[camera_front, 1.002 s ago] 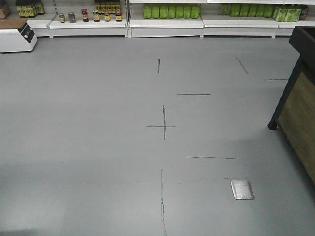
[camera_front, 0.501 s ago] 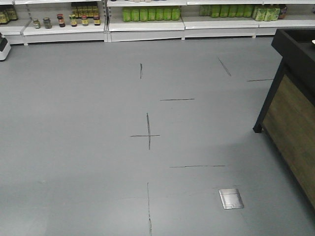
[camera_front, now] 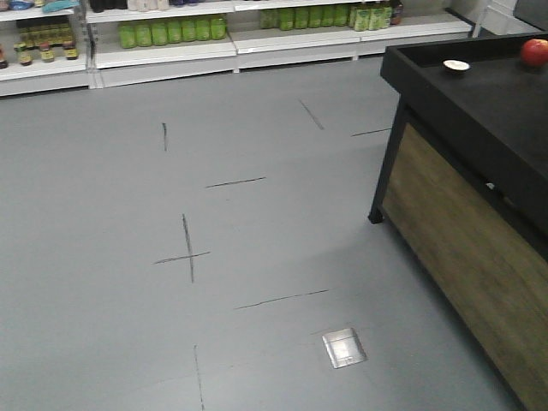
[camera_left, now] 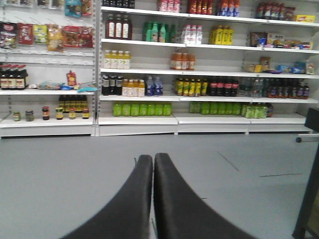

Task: Pick three apples into basket with both arms
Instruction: 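Turn and drive the base up to the light-blue basket on the fruit table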

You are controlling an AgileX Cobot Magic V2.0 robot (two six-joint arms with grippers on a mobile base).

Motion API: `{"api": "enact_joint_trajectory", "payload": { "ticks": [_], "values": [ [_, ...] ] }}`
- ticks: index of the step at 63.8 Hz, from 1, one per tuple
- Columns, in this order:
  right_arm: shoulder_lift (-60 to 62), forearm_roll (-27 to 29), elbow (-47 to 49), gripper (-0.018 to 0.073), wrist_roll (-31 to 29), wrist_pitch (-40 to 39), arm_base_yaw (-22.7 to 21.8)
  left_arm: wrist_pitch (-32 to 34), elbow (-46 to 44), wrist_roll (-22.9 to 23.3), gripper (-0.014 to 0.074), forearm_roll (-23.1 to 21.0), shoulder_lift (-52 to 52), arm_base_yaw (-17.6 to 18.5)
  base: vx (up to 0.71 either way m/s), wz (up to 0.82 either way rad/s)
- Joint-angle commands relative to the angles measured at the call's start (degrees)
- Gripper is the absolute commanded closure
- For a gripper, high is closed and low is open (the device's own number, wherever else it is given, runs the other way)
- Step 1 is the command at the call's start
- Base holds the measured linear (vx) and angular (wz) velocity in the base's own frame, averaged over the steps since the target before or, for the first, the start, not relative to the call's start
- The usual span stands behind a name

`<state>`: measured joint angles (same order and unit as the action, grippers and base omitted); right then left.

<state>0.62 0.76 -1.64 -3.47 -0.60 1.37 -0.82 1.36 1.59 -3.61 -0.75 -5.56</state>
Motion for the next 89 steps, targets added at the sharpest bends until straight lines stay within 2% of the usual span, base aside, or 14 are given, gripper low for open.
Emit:
{"api": "enact_joint_trajectory", "payload": {
  "ticks": [1,89],
  "values": [
    [0.6,-0.3,-0.8,0.0564,-0.3,-4.4,-0.3,4.4,1.4,0.1,0.0603,-0.4,-0.8,0.0,0.12,-0.47],
    [0.6,-0.3,-0.8,0.0564,-0.3,-4.4,-0.3,4.4,1.4,0.1,0.0603,-0.4,-0.8,0.0,0.1,-0.46]
  ]
}}
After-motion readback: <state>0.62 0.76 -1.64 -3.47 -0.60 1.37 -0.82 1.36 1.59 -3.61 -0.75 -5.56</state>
